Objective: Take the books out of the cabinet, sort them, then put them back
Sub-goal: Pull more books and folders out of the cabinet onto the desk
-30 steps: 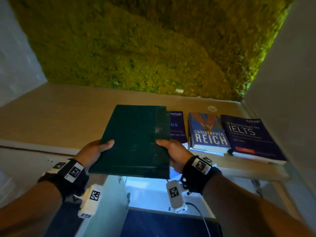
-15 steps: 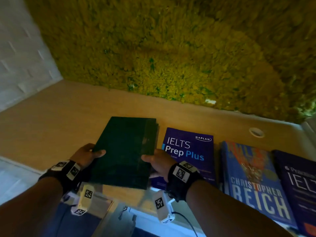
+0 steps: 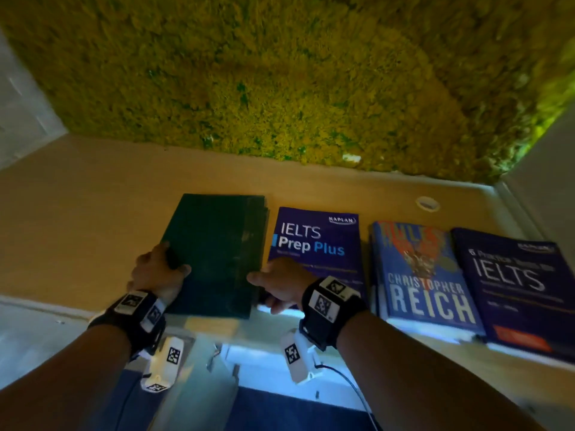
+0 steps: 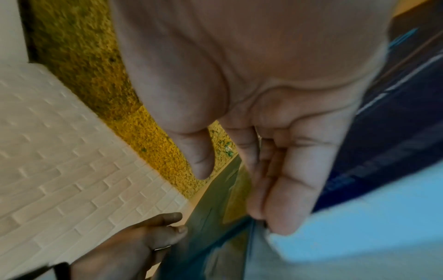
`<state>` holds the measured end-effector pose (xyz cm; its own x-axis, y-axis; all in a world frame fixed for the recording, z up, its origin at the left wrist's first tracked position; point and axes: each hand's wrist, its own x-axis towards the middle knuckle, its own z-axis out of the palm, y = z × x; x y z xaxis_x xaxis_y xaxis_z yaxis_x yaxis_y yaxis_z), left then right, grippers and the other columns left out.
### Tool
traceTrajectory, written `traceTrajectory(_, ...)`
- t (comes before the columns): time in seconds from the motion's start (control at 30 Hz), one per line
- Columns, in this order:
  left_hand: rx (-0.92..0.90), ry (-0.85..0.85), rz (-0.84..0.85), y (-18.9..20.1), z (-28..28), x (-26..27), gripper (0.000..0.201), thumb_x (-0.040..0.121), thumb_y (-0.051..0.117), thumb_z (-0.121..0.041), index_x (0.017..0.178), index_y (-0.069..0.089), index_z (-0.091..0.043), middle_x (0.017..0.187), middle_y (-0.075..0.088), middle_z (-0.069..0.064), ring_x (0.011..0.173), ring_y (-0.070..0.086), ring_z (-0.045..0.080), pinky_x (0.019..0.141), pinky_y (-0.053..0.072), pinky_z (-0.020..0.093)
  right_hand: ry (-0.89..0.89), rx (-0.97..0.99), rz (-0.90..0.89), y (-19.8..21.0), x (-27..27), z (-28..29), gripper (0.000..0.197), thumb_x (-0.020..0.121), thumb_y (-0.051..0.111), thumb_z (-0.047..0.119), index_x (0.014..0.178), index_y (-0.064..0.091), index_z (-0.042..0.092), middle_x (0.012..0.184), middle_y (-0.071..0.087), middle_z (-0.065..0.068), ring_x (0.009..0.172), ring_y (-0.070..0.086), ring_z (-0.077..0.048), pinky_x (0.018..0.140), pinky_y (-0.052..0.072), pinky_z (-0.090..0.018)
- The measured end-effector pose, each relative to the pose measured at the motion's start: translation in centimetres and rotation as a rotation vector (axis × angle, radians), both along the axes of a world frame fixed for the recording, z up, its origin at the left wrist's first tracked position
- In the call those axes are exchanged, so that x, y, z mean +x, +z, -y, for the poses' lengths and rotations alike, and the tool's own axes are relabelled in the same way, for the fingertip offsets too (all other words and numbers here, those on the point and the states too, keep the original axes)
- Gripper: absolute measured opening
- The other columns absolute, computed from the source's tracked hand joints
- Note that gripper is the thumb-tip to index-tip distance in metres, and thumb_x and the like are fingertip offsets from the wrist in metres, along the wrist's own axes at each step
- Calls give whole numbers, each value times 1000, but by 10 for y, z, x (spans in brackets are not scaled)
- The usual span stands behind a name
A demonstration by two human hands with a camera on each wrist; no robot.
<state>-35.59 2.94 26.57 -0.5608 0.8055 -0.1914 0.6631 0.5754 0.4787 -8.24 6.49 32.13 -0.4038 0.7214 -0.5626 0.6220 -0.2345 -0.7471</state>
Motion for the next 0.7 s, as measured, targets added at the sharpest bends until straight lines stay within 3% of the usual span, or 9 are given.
traceTrajectory(0.1, 199, -119, -85, 2, 44, 46, 61, 83, 70, -41, 139, 50, -29, 146, 45, 17, 130, 46, 41, 108, 39, 59, -39, -1, -87, -6, 29, 45, 39, 102, 58, 37, 117, 63, 1, 78, 56, -8, 58, 59, -18, 62, 60, -35)
traceTrajectory(0.17, 364, -249, -80, 0, 84, 85, 53, 82, 69, -34, 134, 58, -24, 144, 46, 16, 133, 44, 38, 113, 34, 54, -90, -27, -140, -18, 54, 89, 21, 103, 58, 35, 109, 64, 15, 77, 56, -6, 55, 56, -17, 54, 55, -29)
traceTrajectory(0.23, 527, -412, -5, -6, 123, 119, 49, 78, 61, -33, 124, 65, -17, 131, 56, 14, 123, 53, 34, 107, 41, 43, -153, -74, -169, -41, 79, 135, 11, 103, 59, 31, 100, 62, 20, 78, 57, -6, 55, 56, -17, 53, 52, -26)
traceTrajectory(0.3, 552, -550, 185, -22, 158, 146, 34, 81, 56, -33, 111, 67, -21, 114, 65, 2, 106, 62, 23, 94, 47, 34, -212, -149, -161, -69, 102, 176, 12, 102, 59, 29, 101, 62, 17, 78, 58, -6, 57, 56, -18, 56, 51, -27)
traceTrajectory(0.37, 419, -649, 370, -45, 183, 168, 20, 84, 55, -38, 103, 63, -35, 104, 69, -7, 97, 66, 13, 89, 52, 31, -278, -203, -129, -92, 124, 207, 15, 101, 60, 30, 102, 64, 15, 82, 61, -7, 61, 59, -19, 62, 53, -29)
traceTrajectory(0.47, 62, -810, 463, -86, 198, 197, 15, 87, 60, -43, 102, 58, -47, 105, 68, -8, 99, 66, 13, 91, 54, 38, -389, -211, -52, -121, 159, 227, 27, 101, 60, 33, 111, 65, 8, 90, 64, -9, 70, 62, -22, 71, 55, -33)
traceTrajectory(0.57, -222, -872, 433, -129, 182, 219, 21, 95, 60, -42, 115, 56, -41, 122, 65, -3, 108, 62, 19, 95, 51, 39, -454, -178, -41, -151, 199, 216, 29, 101, 59, 29, 114, 64, 3, 96, 62, -14, 81, 59, -28, 75, 50, -36)
traceTrajectory(0.7, -284, -839, 392, -193, 120, 253, 41, 96, 58, -47, 132, 55, -28, 135, 58, 5, 116, 59, 26, 98, 48, 43, -503, -93, -1, -219, 248, 163, 19, 100, 61, 30, 104, 63, 12, 92, 61, -12, 79, 57, -28, 70, 46, -35)
